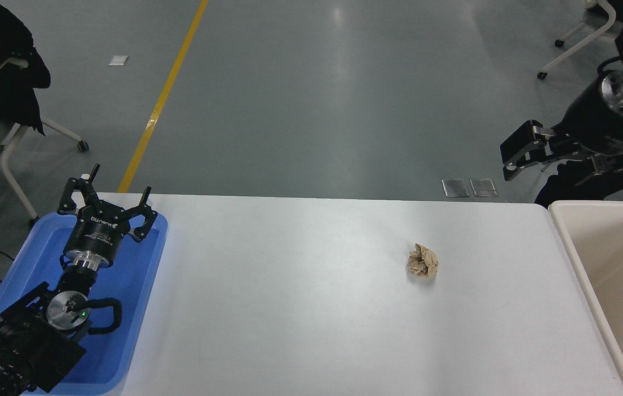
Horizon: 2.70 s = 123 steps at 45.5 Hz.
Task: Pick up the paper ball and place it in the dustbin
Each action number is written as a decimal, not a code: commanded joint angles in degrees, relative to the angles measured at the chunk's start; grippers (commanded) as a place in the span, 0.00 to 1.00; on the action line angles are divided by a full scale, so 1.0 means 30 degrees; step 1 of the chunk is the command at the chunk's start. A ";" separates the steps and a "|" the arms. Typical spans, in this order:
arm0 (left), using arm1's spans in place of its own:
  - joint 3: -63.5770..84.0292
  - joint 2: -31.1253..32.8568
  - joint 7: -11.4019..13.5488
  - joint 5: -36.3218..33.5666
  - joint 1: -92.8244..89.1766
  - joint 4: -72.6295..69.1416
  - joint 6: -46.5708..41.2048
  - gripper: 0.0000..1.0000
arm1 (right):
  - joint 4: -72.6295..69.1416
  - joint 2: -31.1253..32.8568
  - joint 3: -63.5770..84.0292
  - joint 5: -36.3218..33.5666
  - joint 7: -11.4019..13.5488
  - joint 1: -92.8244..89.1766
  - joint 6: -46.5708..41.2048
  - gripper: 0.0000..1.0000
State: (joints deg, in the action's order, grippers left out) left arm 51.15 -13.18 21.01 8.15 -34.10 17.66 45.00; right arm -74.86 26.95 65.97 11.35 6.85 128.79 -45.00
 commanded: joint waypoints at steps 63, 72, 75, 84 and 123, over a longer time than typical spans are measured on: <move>0.0000 0.0000 0.0000 0.0008 0.0001 0.0000 0.0000 1.00 | 1.0715 -0.6319 -0.5933 0.0201 -0.0262 -1.9287 1.5674 1.00; 0.0000 0.0000 0.0000 -0.0021 0.0001 0.0000 0.0000 1.00 | 1.1329 -0.6436 -0.6872 0.0201 -0.0262 -2.0253 1.5674 1.00; 0.0000 0.0000 0.0000 0.0008 0.0001 0.0000 0.0000 1.00 | 1.1506 -0.6582 -0.7106 0.0201 -0.0262 -2.0546 1.5674 1.00; 0.0000 0.0000 0.0000 0.0008 0.0001 0.0000 0.0000 1.00 | 1.1536 -0.6670 -0.7253 0.0201 -0.0291 -2.0957 1.5674 1.00; 0.0000 0.0000 0.0000 -0.0021 0.0001 0.0000 0.0000 1.00 | 1.2151 -0.7286 -0.6316 0.2867 -0.3397 -2.1983 1.6465 0.12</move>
State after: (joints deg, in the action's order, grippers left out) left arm 51.15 -13.17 21.01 8.13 -34.10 17.67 45.00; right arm -38.90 5.41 45.37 17.77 -2.26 63.48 3.25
